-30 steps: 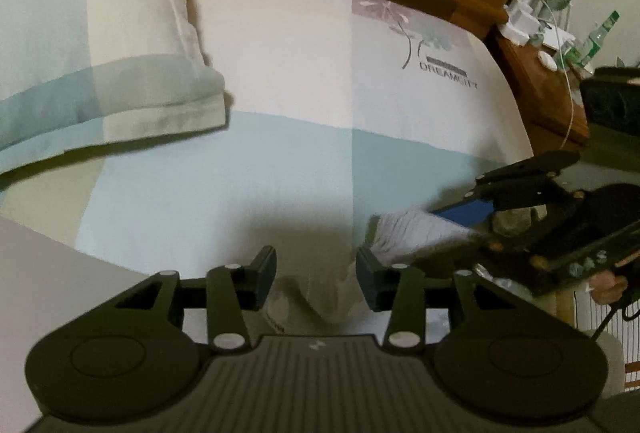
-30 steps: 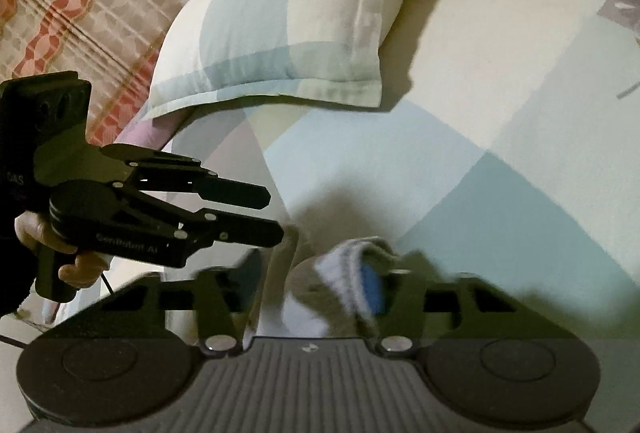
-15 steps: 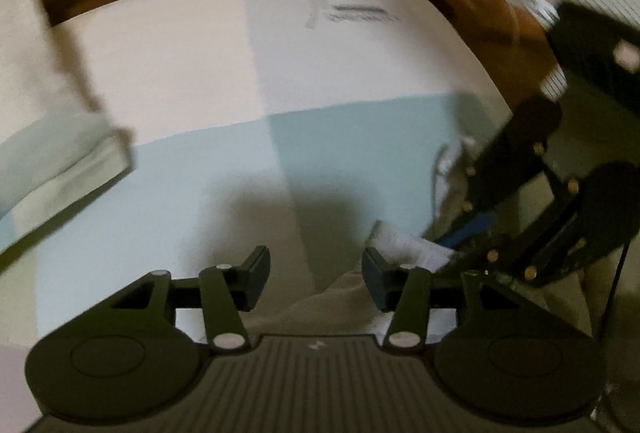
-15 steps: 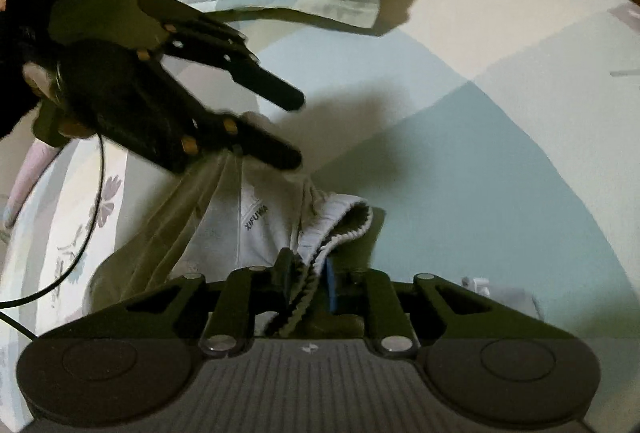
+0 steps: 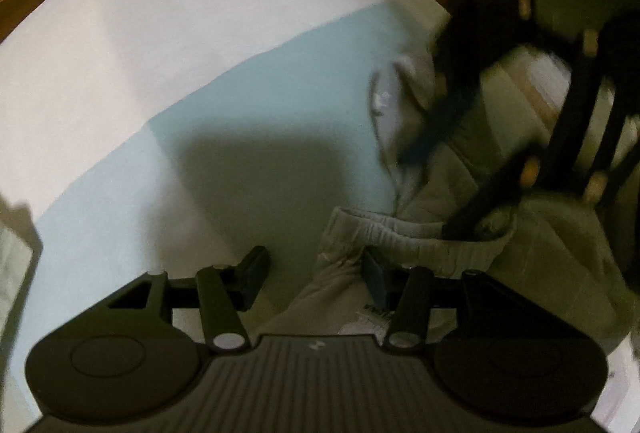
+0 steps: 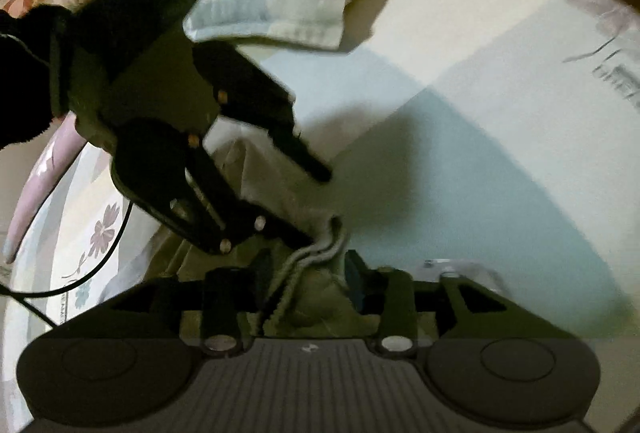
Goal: Fold clothes
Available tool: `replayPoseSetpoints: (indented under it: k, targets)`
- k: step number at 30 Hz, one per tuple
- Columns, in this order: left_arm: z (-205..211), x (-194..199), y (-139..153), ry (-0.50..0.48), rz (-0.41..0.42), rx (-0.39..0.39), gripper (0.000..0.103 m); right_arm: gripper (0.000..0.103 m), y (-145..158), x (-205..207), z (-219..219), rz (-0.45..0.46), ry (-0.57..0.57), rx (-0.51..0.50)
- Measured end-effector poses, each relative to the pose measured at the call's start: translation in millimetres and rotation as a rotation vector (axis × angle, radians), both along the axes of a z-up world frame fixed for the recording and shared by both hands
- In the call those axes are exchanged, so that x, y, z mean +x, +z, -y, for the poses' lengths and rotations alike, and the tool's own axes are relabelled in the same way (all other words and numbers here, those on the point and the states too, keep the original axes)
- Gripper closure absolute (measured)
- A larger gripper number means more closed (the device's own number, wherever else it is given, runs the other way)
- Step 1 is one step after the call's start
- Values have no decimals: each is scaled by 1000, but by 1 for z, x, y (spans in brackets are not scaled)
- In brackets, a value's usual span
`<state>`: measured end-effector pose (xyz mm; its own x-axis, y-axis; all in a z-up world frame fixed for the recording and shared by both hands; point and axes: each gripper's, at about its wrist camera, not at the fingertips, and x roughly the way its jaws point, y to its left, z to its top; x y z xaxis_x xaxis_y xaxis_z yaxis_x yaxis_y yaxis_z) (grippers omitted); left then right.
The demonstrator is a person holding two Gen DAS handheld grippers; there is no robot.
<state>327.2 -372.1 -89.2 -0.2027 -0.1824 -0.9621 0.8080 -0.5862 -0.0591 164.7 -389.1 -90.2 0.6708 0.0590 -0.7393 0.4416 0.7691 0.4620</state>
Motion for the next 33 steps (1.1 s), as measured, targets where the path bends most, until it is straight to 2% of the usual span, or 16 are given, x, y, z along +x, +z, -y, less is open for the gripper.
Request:
replayPoseSetpoints:
  k: [1, 4, 6, 11, 15, 18, 20, 22, 24, 27, 32, 33]
  targets:
    - [-1, -5, 0, -18, 13, -5, 53, 57, 5, -7, 1, -2, -16, -8]
    - [-6, -17, 1, -66, 44, -13, 66, 56, 14, -26, 7, -19, -68, -25]
    - [-9, -23, 3, -74, 46, -1, 84, 56, 15, -36, 10, -36, -96, -31]
    - [-17, -30, 6, -26, 51, -1, 96, 56, 11, -54, 17, -80, -152, -42]
    - [-20, -9, 27, 140, 12, -58, 98, 56, 10, -67, 19, -104, -172, -66]
    - [-23, 15, 48, 274, 16, -122, 98, 56, 10, -71, 18, -125, -153, -98]
    - [-20, 31, 58, 324, 38, -150, 98, 55, 9, -71, 18, -142, -133, -123]
    - [-19, 45, 62, 360, 80, -173, 98, 52, 8, -71, 17, -159, -112, -148]
    - [-18, 55, 65, 396, 100, -185, 98, 42, 4, -67, 18, -192, -68, -189]
    - [-18, 58, 66, 416, 115, -197, 98, 42, -5, -55, 17, -226, 39, -293]
    - [-11, 61, 59, 426, 133, -199, 98, 42, -10, -36, 33, -152, 148, -365]
    - [-10, 62, 58, 432, 138, -197, 98, 46, -10, -33, 36, -132, 164, -363]
